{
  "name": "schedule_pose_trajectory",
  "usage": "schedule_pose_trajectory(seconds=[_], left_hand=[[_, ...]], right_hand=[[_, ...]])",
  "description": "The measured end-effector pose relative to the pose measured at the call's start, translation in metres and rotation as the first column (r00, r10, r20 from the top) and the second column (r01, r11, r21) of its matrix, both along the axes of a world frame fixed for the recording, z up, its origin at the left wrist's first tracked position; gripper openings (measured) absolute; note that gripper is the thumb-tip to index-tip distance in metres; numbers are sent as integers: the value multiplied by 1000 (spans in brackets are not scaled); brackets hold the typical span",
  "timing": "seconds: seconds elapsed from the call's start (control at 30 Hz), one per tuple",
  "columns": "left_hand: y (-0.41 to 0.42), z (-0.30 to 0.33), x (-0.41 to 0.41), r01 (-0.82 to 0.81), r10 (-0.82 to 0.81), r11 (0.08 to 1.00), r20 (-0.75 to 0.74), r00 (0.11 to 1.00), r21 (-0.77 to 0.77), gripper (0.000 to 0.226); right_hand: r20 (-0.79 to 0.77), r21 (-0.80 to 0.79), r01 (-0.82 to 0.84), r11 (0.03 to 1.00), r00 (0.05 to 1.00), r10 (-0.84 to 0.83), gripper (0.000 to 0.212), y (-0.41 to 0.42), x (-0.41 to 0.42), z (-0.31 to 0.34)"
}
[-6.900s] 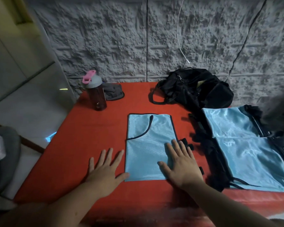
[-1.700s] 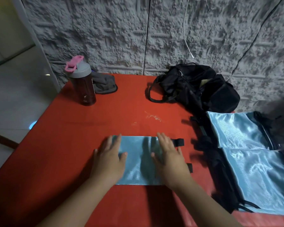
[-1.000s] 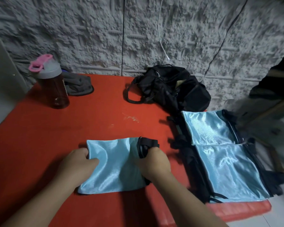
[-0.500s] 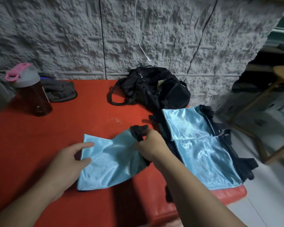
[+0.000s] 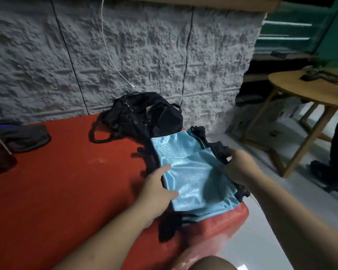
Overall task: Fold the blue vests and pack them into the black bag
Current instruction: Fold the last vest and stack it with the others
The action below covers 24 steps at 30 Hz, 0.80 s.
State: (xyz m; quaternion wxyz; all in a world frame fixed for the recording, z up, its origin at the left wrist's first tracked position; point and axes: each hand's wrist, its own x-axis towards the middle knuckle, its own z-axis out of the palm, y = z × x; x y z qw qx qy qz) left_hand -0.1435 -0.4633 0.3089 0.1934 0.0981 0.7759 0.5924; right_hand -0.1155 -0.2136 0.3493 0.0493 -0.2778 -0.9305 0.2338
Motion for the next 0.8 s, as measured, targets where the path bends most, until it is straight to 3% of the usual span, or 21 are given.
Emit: schedule_pose_trajectory(seconds=[0.1, 0.37, 0.5, 0.6, 0.63, 0.7, 0.8], left_hand=[[20, -11, 3, 18, -21, 997, -41, 999, -72, 85], [23, -18, 3, 7, 4, 992, 89, 996, -124, 73], [-16, -4, -3, -55, 61, 993, 64, 996, -102, 53], [-62, 0, -3, -155, 159, 985, 47, 986, -75, 44], [-76, -1, -2, -188, 191, 980, 46, 980, -62, 41], [-102, -5, -1, -249, 251, 967, 47, 967, -49, 35], [-116, -10, -5, -262, 264, 964, 56, 963, -53, 32]], right_hand=[[26, 79, 38, 996, 999, -40, 44, 13, 5, -14], [15, 146, 100, 984, 995, -103, 46, 13, 11, -33], [-178, 267, 136, 954, 980, -90, 51, 2, 10, -29], [-357, 274, 9, 962, 930, 93, 51, -35, -2, -28], [-336, 286, -69, 956, 927, 168, 55, -51, -6, -32], [-122, 351, -180, 919, 964, 236, 71, -81, -14, -50], [196, 346, -189, 919, 972, 127, 91, -96, -16, -81]])
